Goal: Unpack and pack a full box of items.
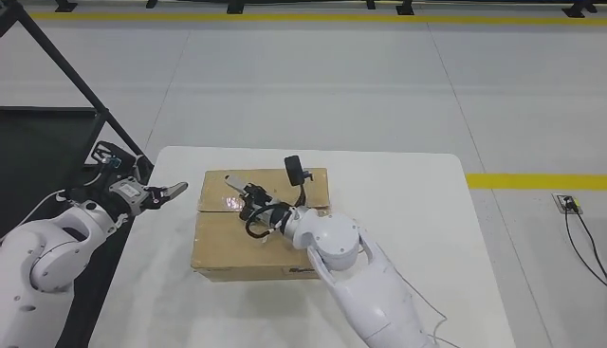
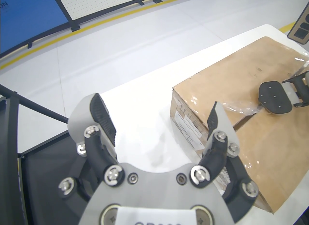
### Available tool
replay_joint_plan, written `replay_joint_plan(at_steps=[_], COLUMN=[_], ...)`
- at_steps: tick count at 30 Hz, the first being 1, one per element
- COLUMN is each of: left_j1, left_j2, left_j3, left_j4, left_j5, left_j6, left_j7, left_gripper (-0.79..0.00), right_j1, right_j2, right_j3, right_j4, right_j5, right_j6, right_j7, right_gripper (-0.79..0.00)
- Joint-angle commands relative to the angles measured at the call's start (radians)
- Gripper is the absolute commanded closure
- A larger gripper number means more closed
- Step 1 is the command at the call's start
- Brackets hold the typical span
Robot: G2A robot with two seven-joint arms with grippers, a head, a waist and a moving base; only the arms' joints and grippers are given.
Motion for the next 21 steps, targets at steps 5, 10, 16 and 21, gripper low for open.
replay_joint_plan(at_steps=[5,10,16,21], left_j1=[-0.012,-0.016,-0.009,0.0], left_j2=[-0.001,-0.001,0.001,0.002], left_j3=[0.008,0.01,-0.001,-0.01], left_j4=[0.008,0.014,0.026,0.026], left_j5=[0.0,0.002,-0.004,-0.008], left_j6=[-0.004,-0.005,-0.005,-0.003], left_j7=[-0.002,-0.001,0.007,0.01], left_gripper=[-0.785,-0.785,-0.785,-0.785], right_j1=[-0.023,0.023,0.108,0.162], right_j2=[0.005,-0.005,-0.029,-0.047], right_j3=[0.015,-0.013,-0.067,-0.102], right_j4=[-0.035,0.026,0.144,0.22], right_j5=[0.008,0.014,0.05,0.064], right_j6=[-0.023,-0.011,-0.021,-0.032], right_j7=[-0.033,-0.054,-0.053,-0.047], right_gripper=[-0.785,-0.785,-0.785,-0.785])
